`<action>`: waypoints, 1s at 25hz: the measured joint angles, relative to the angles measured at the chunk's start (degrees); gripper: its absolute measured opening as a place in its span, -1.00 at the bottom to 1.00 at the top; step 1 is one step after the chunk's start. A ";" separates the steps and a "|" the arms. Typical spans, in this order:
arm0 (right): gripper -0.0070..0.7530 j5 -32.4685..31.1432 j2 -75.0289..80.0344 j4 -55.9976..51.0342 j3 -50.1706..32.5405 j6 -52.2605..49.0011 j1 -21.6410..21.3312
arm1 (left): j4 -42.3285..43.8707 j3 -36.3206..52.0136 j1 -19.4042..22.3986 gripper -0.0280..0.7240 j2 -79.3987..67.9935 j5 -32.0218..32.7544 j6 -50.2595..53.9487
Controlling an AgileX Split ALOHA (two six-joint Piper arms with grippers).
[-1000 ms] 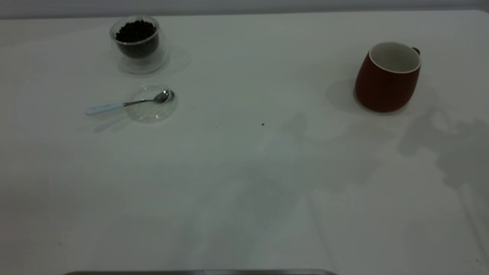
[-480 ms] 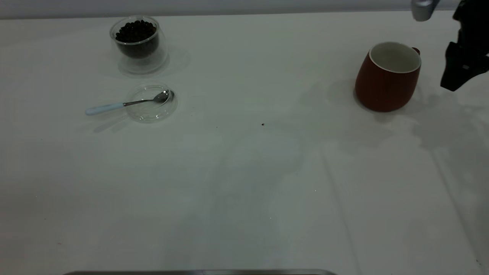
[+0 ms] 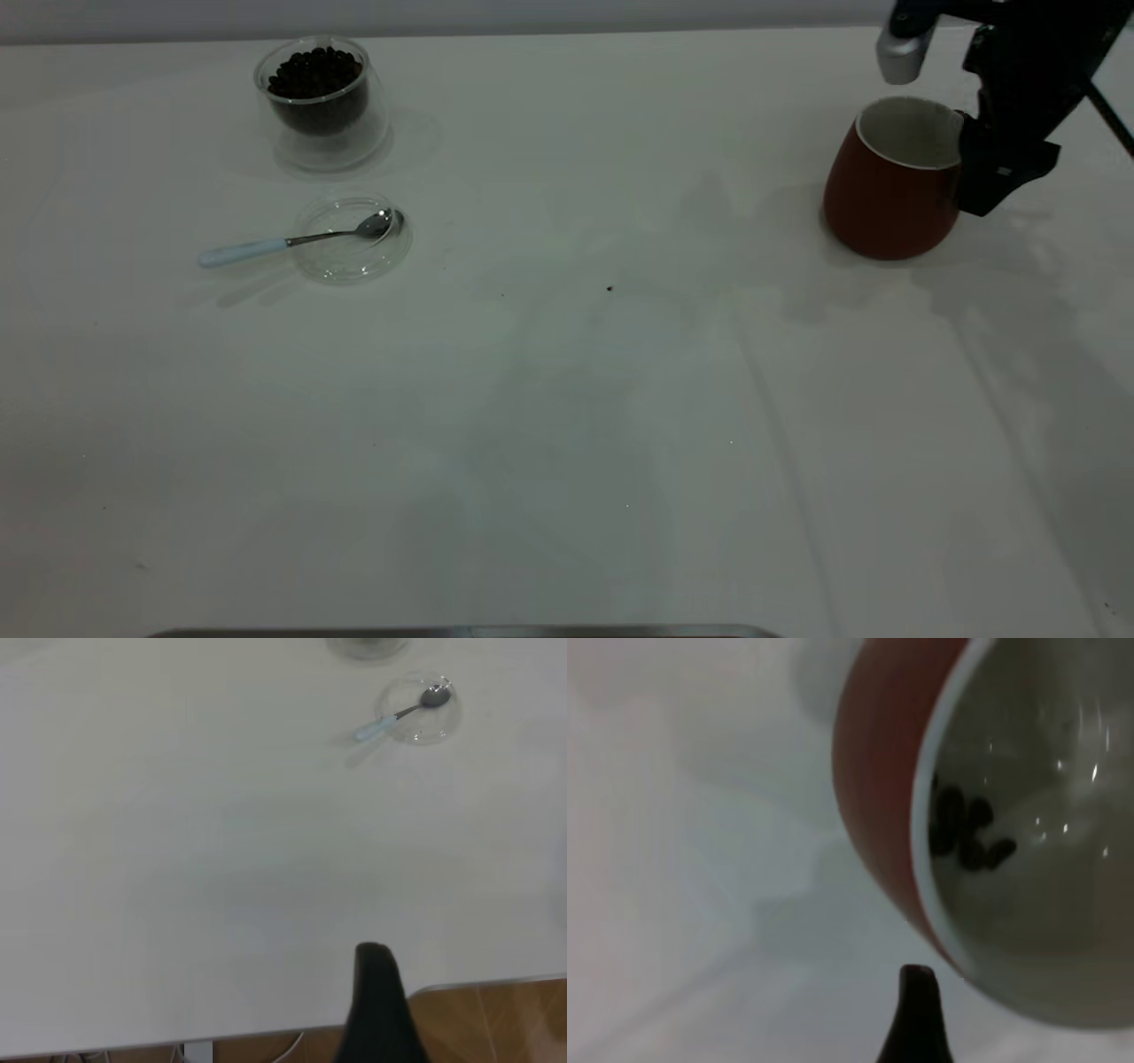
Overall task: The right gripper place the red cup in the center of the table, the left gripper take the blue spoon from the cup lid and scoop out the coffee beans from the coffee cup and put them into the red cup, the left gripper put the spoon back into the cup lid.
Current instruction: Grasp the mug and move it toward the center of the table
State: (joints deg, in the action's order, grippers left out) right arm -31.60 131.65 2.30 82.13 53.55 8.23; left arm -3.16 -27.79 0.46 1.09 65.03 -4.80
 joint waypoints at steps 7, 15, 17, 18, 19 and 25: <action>0.74 -0.59 0.28 0.61 1.54 0.04 4.70 | 0.00 0.00 0.00 0.64 0.04 0.00 0.00; 0.70 -1.01 0.52 -0.58 3.56 -5.16 13.27 | 0.00 0.00 0.00 0.64 0.04 0.00 0.05; 0.70 -0.22 0.52 -2.30 3.98 -7.42 15.45 | 0.00 0.00 0.00 0.64 0.04 0.00 0.05; 0.69 0.48 0.52 -2.88 4.10 -8.31 16.62 | 0.00 0.00 0.00 0.64 0.04 0.00 0.05; 0.69 1.36 0.52 -3.61 4.09 -9.25 17.67 | 0.00 0.00 0.00 0.64 0.04 0.00 0.05; 0.67 5.46 0.58 -7.76 4.56 -11.59 21.39 | 0.00 0.00 0.00 0.64 0.04 0.00 0.05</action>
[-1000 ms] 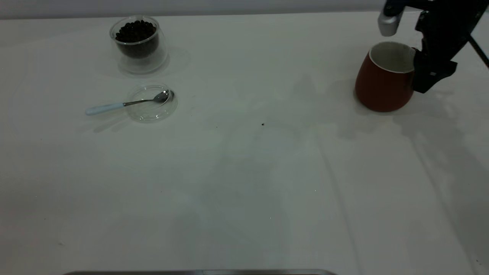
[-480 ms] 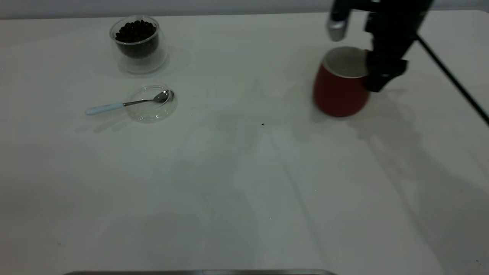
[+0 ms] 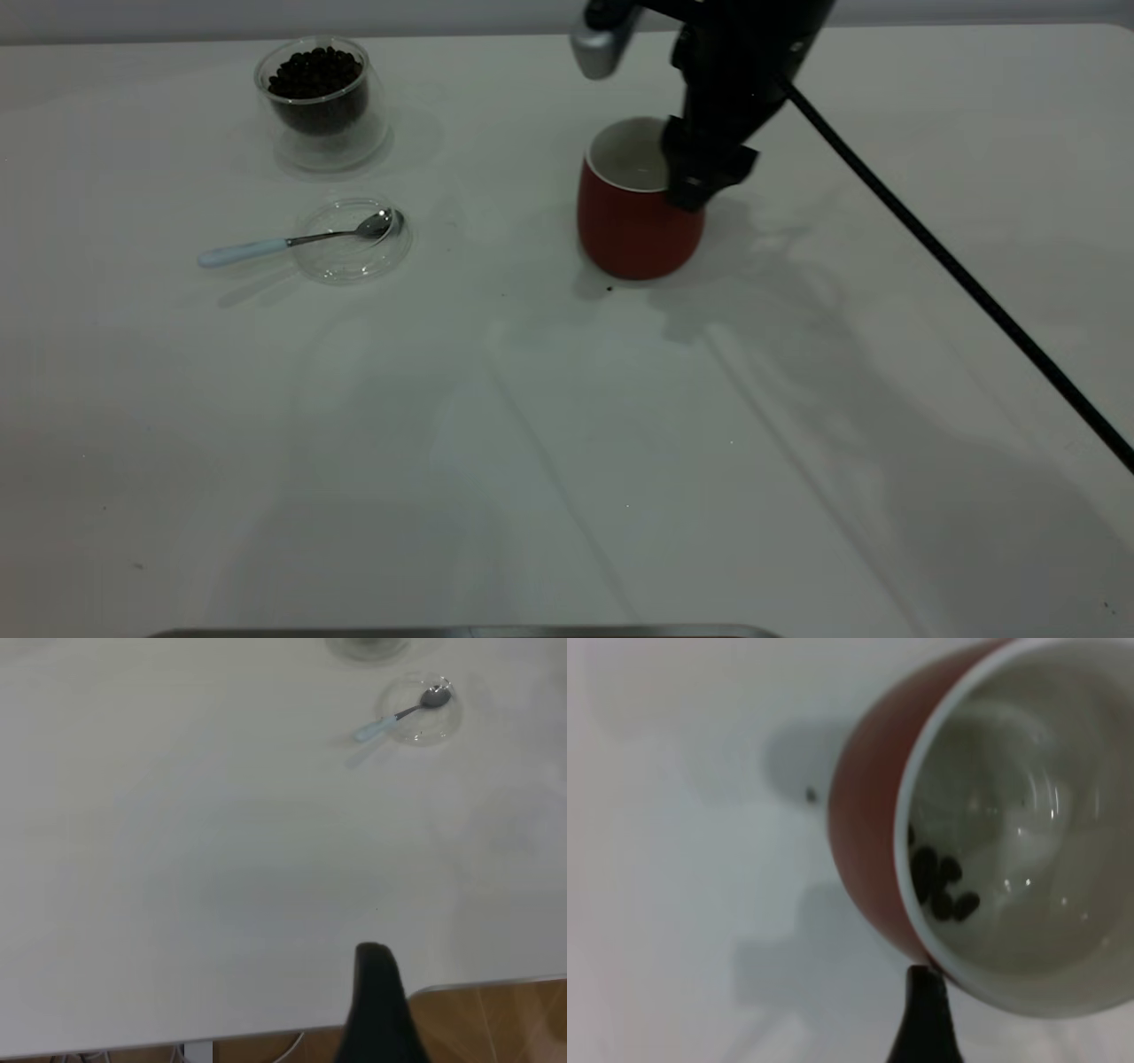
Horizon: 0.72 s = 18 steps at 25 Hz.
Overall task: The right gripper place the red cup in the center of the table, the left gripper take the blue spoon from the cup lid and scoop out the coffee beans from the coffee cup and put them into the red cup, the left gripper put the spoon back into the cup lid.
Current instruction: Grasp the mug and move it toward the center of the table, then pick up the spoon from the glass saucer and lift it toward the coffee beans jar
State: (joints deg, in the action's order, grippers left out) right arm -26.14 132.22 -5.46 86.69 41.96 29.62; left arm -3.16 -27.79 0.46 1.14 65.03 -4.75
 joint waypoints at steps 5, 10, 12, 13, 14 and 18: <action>0.64 3.68 -0.11 -8.01 0.07 -1.33 0.51 | 0.00 0.00 0.00 0.64 0.00 0.00 0.00; 0.62 -4.74 -6.24 -9.30 0.07 -2.97 0.58 | 0.00 0.00 0.00 0.64 0.00 0.00 0.00; 0.58 -10.50 -10.14 -9.30 0.07 -3.76 0.58 | 0.00 0.00 0.00 0.64 0.00 0.00 0.00; 0.57 -14.89 -12.32 -8.96 0.07 -4.63 0.58 | 0.00 0.00 0.00 0.64 0.00 0.00 0.00; 0.56 -18.71 -14.52 -8.50 0.07 -6.01 0.58 | 0.00 0.00 0.00 0.64 0.00 0.00 0.00; 0.55 -31.74 -22.40 -4.93 0.07 -13.56 0.60 | 0.00 0.00 0.00 0.64 0.00 0.00 0.00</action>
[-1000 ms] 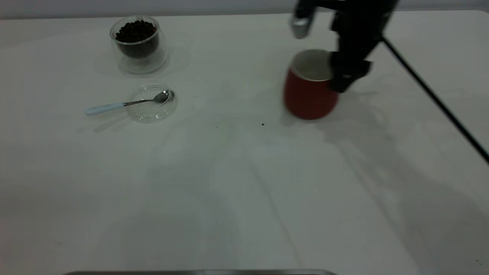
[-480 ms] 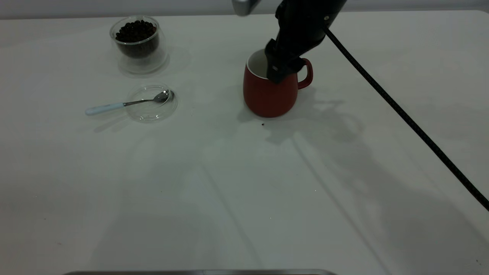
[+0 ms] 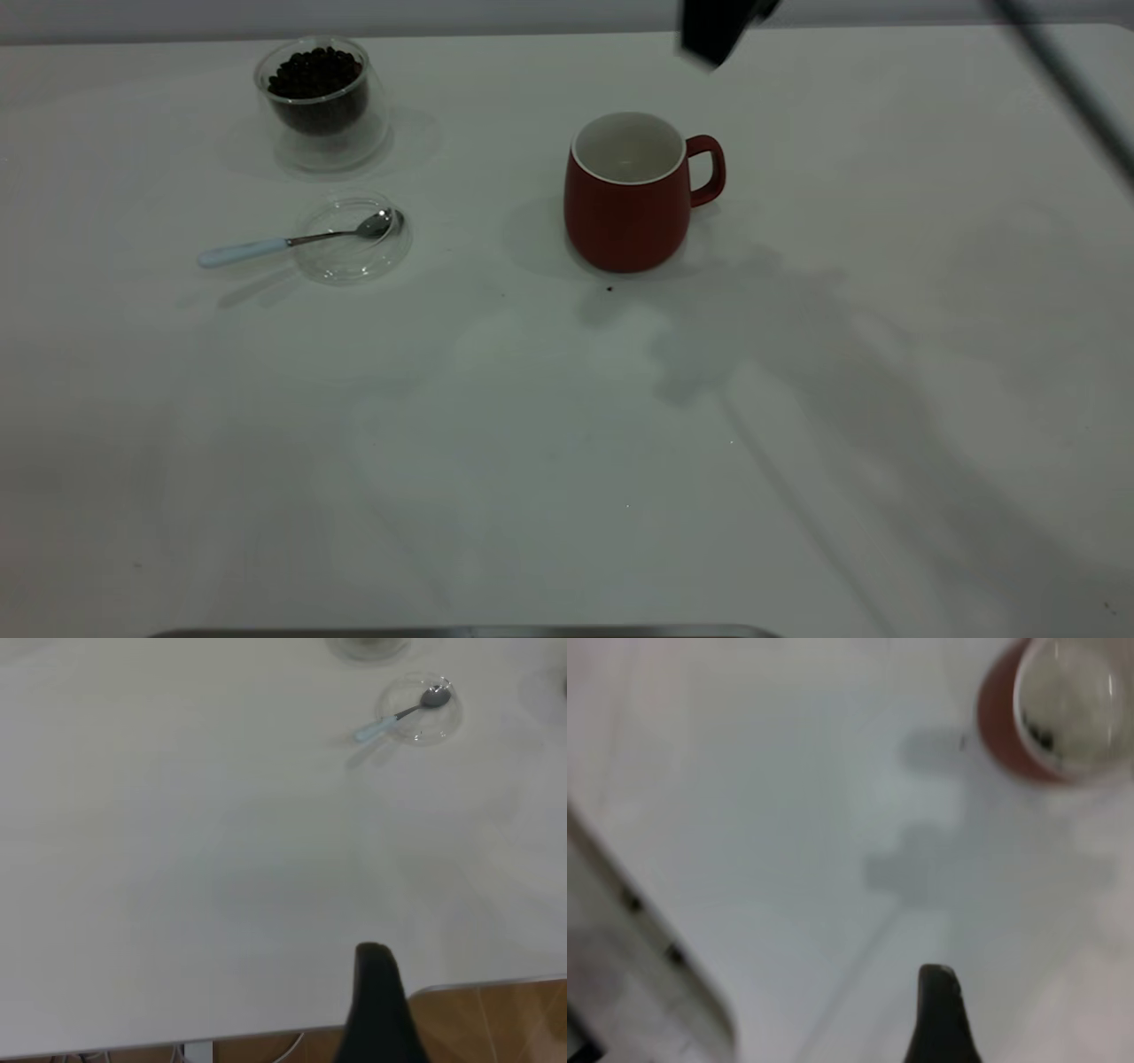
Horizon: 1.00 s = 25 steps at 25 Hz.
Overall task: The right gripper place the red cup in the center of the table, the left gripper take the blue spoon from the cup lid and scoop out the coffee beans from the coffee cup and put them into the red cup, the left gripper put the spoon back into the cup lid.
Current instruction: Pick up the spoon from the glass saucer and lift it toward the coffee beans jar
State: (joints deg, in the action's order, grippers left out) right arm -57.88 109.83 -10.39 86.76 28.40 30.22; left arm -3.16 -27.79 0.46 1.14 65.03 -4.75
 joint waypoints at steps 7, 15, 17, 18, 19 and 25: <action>0.55 -11.71 -14.27 3.79 -1.38 -9.67 0.00 | 0.00 0.00 0.00 0.64 0.00 0.00 0.00; 0.57 -12.22 -33.60 3.79 -17.26 -6.88 0.00 | 0.00 0.00 0.00 0.64 0.00 0.00 0.00; 0.58 -12.34 -39.87 3.86 -23.16 -7.39 0.00 | 0.00 0.00 0.00 0.64 0.00 0.00 0.00; 0.58 -12.40 -43.14 3.86 -25.73 -8.06 0.00 | 0.00 0.00 0.00 0.64 0.00 0.00 0.00; 0.58 -12.53 -45.84 3.86 -29.11 -8.93 0.00 | 0.00 0.00 0.00 0.64 0.00 0.00 0.00; 0.57 -12.83 -62.86 4.22 -41.15 -11.98 0.04 | 0.00 0.00 0.00 0.64 0.00 0.00 0.00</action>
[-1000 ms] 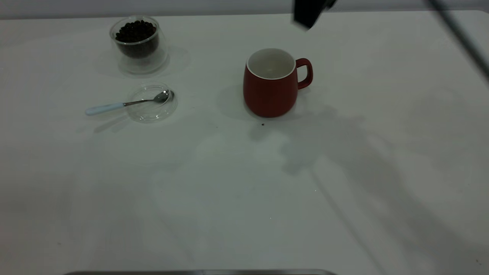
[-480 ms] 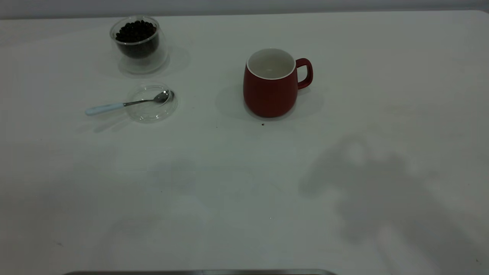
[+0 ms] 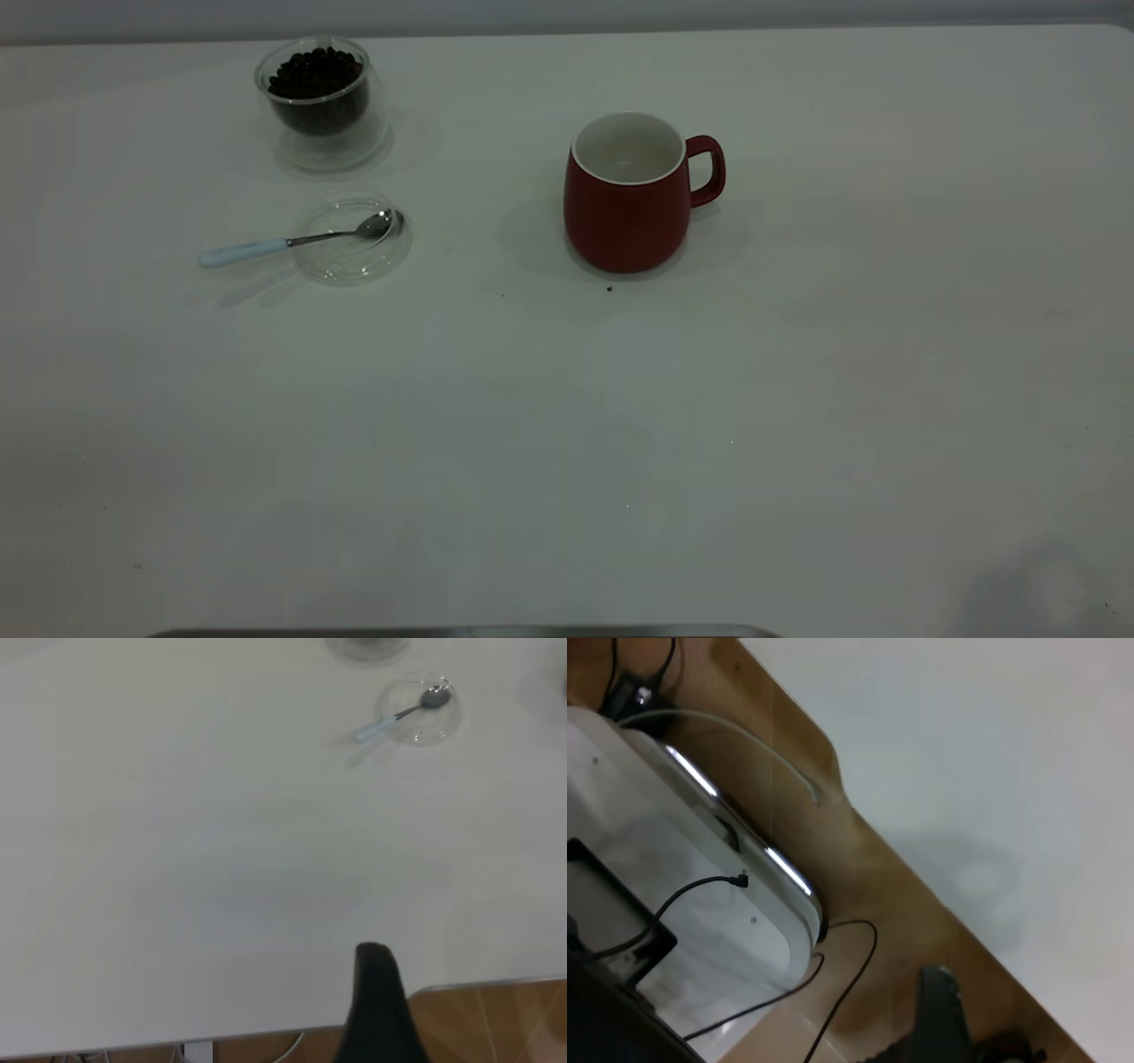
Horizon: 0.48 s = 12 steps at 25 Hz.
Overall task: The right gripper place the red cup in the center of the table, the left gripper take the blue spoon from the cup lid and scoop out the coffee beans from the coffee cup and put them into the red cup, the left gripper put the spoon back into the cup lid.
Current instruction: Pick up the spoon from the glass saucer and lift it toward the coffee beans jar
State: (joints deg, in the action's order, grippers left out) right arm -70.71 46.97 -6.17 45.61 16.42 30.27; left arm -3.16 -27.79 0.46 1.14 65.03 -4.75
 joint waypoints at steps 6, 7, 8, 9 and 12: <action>0.57 0.00 -18.32 0.06 -6.79 -1.41 -3.77 | 0.00 0.00 0.00 0.64 0.02 0.00 0.00; 0.57 0.14 -21.53 0.06 -7.75 -1.46 -5.51 | 0.00 0.00 0.00 0.64 0.02 0.00 0.00; 0.57 0.31 -24.04 0.06 -8.73 -1.61 -7.07 | 0.00 0.00 0.00 0.64 0.02 0.00 0.00; 0.57 0.54 -26.85 0.06 -9.55 -2.16 -9.01 | 0.00 0.00 0.00 0.64 0.02 0.00 0.00; 0.57 1.53 -33.68 0.00 -12.03 -4.46 -14.79 | 0.00 0.00 0.00 0.64 0.02 0.00 0.00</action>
State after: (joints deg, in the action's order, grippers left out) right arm -69.17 13.28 -6.17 33.58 11.96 15.48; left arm -3.16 -27.79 0.46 1.15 65.03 -4.75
